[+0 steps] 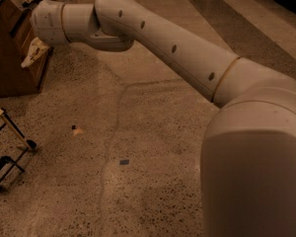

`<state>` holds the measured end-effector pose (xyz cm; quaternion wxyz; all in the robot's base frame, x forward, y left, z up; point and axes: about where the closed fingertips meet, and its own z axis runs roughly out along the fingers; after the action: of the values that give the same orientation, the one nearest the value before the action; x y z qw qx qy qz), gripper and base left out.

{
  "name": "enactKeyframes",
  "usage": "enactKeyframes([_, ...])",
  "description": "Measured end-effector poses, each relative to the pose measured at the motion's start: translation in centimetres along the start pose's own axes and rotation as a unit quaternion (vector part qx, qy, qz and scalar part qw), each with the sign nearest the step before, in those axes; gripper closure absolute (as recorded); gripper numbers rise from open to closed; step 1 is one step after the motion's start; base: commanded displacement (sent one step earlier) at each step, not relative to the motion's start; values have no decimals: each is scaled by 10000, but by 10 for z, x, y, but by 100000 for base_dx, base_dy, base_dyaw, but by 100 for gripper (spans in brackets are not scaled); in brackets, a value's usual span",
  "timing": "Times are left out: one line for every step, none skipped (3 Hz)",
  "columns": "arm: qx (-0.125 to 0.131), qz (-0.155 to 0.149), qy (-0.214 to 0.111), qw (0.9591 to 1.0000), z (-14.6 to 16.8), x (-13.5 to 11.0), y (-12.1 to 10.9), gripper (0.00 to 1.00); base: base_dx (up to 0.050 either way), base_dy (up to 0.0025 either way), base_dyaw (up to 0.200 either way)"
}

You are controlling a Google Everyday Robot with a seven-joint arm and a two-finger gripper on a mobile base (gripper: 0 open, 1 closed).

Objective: Pick orange can from top drawer and place on counter

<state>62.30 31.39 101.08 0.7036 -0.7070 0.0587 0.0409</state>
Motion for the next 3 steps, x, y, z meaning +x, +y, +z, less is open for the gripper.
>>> enactKeyframes([0, 0, 0, 10000, 0, 0, 0, 0, 4953, -1, 9])
enactKeyframes([0, 0, 0, 10000, 0, 0, 0, 0, 0, -1, 19810])
enactKeyframes([0, 0, 0, 10000, 0, 0, 0, 0, 0, 0, 0])
